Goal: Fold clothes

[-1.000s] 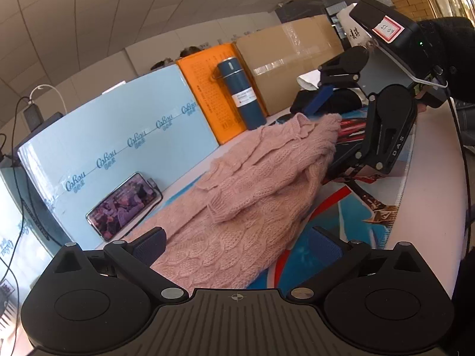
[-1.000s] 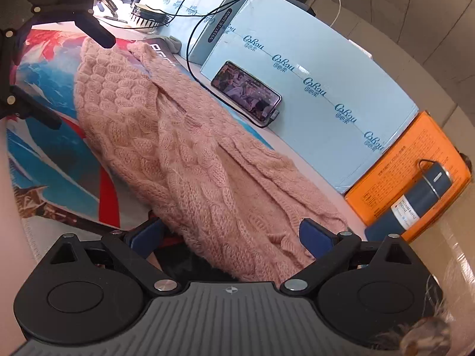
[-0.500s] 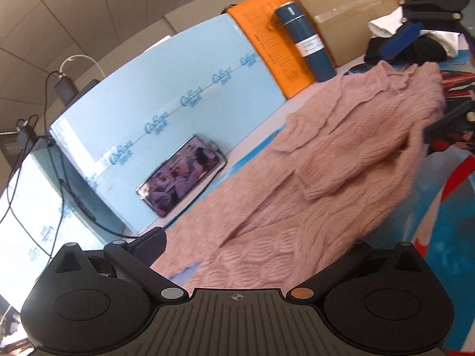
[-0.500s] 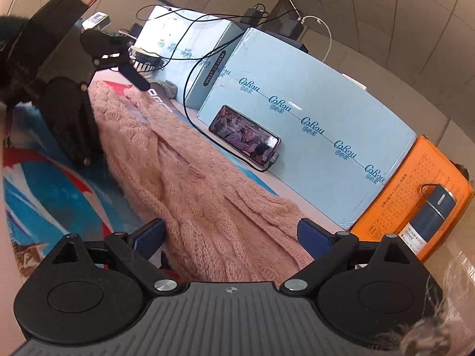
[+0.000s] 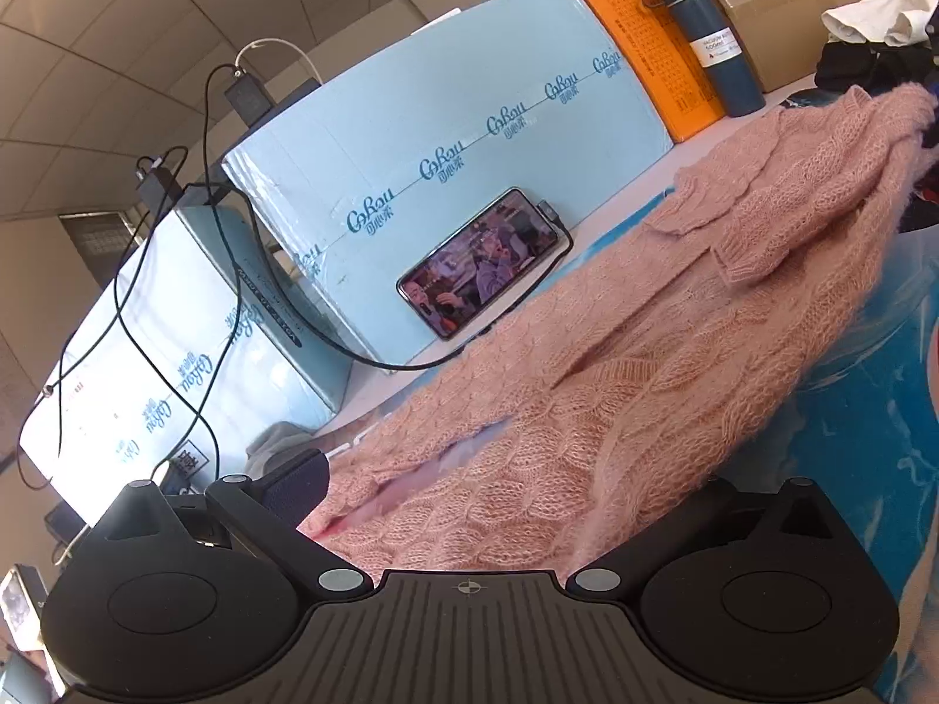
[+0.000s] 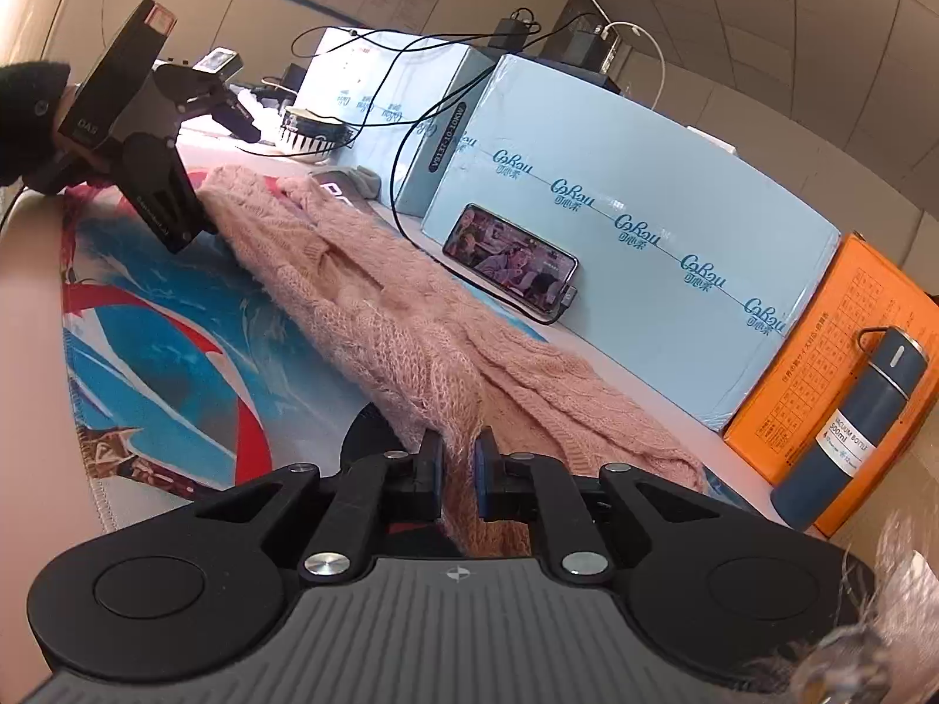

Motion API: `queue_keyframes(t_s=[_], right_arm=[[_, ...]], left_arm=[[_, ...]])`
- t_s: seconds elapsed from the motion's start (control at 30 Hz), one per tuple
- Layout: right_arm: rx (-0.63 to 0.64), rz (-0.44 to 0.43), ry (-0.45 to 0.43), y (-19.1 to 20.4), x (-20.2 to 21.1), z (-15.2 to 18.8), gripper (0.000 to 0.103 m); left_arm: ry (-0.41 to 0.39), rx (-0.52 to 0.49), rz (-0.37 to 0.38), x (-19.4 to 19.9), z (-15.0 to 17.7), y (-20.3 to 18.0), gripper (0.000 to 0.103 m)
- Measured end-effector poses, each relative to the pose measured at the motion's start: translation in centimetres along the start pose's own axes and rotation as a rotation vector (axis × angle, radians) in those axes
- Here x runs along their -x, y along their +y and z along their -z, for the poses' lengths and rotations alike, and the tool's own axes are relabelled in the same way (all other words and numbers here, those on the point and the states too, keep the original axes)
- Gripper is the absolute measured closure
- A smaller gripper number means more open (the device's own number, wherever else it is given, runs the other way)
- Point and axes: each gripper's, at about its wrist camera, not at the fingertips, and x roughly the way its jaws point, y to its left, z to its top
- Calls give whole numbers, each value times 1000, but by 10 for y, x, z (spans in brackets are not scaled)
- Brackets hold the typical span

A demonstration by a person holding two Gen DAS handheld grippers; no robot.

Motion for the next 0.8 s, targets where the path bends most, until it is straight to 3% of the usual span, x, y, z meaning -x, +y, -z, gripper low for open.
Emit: queue_keyframes(t_s=[0.2,0.33,0.37,0.4,0.47,0.63,0.7,0.73,0.77,0.8], right_arm=[[4,145,43,-11,35,14,94],[2,157,71,-10,36,23,93],[14,151,75,-6,35,24,88],[29,148,76,-2,33,25,73],[64,131,73,8,29,25,53],[106,50,73,20,14,19,53],[100,31,88,18,7,18,84],[77,17,81,13,5,17,86],[39,22,55,5,5,14,87],[-18,37,11,-5,8,11,88]], left_arm=[[-30,-78,-38,14,2,-11,0],[-28,-52,-16,15,7,-5,0],[-27,-52,-15,16,8,-4,0],[-27,-52,-13,16,9,-3,0],[-26,-52,-11,18,12,-1,0],[2,-11,5,16,18,8,4],[9,-1,42,14,18,9,35],[11,18,63,13,18,12,64],[13,37,84,12,17,15,83],[11,74,100,11,17,21,84]])
